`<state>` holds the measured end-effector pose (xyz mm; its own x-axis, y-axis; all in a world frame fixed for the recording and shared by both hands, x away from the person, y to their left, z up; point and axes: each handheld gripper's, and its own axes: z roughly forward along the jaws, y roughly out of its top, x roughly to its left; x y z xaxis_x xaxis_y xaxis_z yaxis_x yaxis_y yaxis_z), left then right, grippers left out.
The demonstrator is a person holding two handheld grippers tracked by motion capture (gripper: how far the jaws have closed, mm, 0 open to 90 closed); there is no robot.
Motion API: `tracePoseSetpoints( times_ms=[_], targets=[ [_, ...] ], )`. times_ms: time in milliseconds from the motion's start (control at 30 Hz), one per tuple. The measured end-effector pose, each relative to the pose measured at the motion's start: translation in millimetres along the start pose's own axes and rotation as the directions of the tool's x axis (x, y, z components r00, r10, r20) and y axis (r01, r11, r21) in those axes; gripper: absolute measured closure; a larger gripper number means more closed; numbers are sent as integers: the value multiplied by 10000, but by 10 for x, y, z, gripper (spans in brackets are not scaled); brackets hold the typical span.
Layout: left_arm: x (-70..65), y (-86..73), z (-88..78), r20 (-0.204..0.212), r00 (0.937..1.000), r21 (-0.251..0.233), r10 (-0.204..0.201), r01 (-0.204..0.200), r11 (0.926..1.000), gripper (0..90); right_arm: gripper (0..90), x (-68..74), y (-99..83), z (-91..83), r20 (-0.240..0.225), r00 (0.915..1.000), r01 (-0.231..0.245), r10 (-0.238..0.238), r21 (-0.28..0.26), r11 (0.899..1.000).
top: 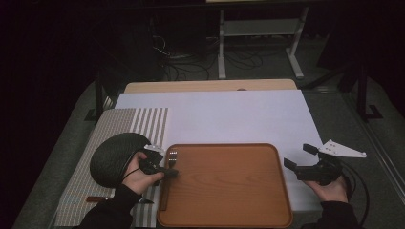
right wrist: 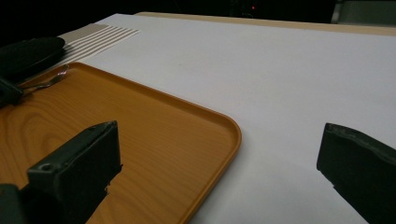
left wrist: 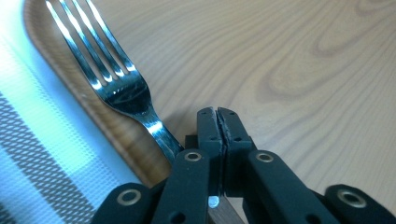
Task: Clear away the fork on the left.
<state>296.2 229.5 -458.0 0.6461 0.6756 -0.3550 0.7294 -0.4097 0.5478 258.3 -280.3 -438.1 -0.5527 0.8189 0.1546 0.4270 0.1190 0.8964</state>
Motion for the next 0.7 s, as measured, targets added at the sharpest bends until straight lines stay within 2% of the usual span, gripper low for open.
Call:
tracePoseSetpoints(
  times_ms=[67,267,400,467,533,600,700],
  targets=[
    [12,2,-21,-40,10000,-214,39,-40,9998,839,0,0,0,-3,6,10000,-8,8,-29,10000],
    [74,1,-86,-148,9994,-885,304,-316,9956,812,0,-1,2,-6,10,10000,-11,11,-49,10000],
    [113,-3,-145,-80,9990,-1533,443,-450,9872,751,0,7,4,-10,9,10000,8,-8,-55,10000],
    [127,-4,-185,-320,9964,-1666,782,-825,9826,702,0,10,6,-12,15,10000,13,-13,-56,10000],
    [142,-10,-219,-530,9942,-1708,932,-1010,9801,650,0,10,5,-14,8,10000,2,-2,-64,10000],
    [174,-23,-257,-565,9956,-1998,748,-847,9762,595,0,7,3,-17,17,10000,3,-3,-72,10000],
    [232,-33,-323,-493,9972,-2641,554,-665,9622,538,0,4,4,-19,15,10000,-10,10,-93,10000]
  ],
)
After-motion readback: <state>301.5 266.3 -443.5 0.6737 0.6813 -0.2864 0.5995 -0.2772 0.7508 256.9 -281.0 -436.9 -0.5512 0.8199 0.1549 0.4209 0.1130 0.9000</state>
